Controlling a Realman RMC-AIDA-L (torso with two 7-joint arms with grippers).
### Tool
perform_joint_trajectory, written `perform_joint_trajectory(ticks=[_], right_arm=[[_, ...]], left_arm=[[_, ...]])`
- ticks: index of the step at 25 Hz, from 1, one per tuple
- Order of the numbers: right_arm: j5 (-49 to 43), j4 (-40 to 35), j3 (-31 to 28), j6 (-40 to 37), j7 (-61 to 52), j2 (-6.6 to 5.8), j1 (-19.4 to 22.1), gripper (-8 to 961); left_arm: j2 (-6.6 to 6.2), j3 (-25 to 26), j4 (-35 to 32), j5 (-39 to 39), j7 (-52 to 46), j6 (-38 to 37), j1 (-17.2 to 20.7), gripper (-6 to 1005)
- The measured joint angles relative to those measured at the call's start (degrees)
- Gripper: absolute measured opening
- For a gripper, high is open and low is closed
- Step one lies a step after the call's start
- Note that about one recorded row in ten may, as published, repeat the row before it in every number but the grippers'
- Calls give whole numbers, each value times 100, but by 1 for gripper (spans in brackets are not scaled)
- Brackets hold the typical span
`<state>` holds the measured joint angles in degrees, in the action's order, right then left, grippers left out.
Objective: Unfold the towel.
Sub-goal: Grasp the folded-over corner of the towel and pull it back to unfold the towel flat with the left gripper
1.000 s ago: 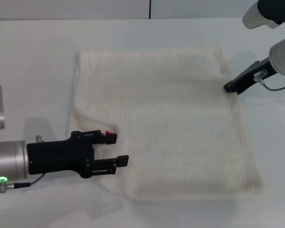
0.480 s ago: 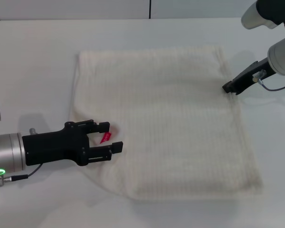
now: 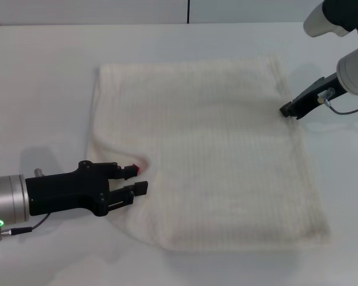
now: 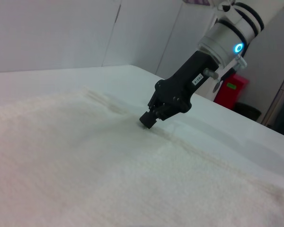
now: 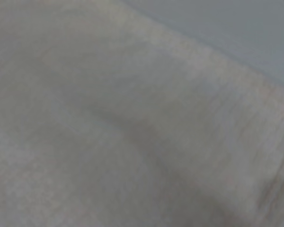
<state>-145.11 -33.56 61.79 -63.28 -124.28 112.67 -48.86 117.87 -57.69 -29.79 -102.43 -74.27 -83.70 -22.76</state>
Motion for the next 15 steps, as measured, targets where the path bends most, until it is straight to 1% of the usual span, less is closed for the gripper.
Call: perform_joint_trajectory(ticks=[3,9,15], right_arm=[[0,-4,0,0,0,-1,-1,-1],[0,3,0,0,0,-9,-4,-1],[0,16,0,0,4,-9,-8,-1]], left_arm=[[-1,4,6,-1,0,13,5,604],[-1,7,-8,-5,0,-1,66,375],[-6,14,-50,-5,5,-113,166,107]])
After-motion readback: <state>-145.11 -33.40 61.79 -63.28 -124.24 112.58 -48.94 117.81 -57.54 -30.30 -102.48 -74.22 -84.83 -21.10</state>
